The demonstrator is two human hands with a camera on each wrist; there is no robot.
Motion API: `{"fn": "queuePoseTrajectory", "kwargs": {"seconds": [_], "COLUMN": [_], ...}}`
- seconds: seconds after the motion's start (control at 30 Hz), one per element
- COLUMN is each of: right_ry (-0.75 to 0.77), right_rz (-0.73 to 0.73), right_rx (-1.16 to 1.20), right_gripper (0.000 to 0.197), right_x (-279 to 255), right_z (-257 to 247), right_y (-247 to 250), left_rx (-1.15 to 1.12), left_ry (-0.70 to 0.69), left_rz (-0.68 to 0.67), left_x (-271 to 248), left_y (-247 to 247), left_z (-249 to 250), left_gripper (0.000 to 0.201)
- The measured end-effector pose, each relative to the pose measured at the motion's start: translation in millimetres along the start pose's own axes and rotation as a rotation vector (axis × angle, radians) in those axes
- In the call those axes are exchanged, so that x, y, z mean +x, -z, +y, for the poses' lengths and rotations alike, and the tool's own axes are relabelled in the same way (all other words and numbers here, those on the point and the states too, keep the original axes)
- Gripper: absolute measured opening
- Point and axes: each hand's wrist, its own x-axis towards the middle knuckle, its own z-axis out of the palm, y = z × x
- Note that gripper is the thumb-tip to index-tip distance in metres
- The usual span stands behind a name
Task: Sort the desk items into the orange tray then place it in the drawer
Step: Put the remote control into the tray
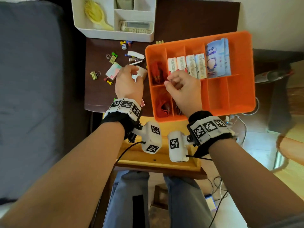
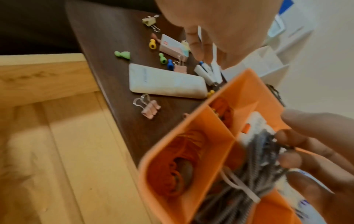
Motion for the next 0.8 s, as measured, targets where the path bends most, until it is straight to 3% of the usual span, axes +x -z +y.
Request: {"fn": "queuePoseTrajectory", "kwargs": {"seconds": [0.13,0.33,0.67,0.8], "right_ry": [0.034,0.040,0.014,0.013], "right_rz": [-0.006,0.003,0.026,0.028], "right_rx": [-0.078,-0.131,-0.151,-0.153], "right_gripper": [0.007,0.008,0.006,0.006], "right_x": [-5,-4,-5,-6], "right_z": [-3,-7,-6,-6], "right_y": [-17,-28,-30,-30], "left_rx": [0.113,0.228,0.275,0.289], "left_ry": [0.137,0.143,0.158,0.159], "left_rz": [-0.134,-0.214,-0.222,-0.159], "left_x": [0,2,9,7], "left_y": [6,2,-7,-10], "left_z": [-37,-53,-53,-50], "left_gripper": [0.039,0.054,0.060,0.060]}}
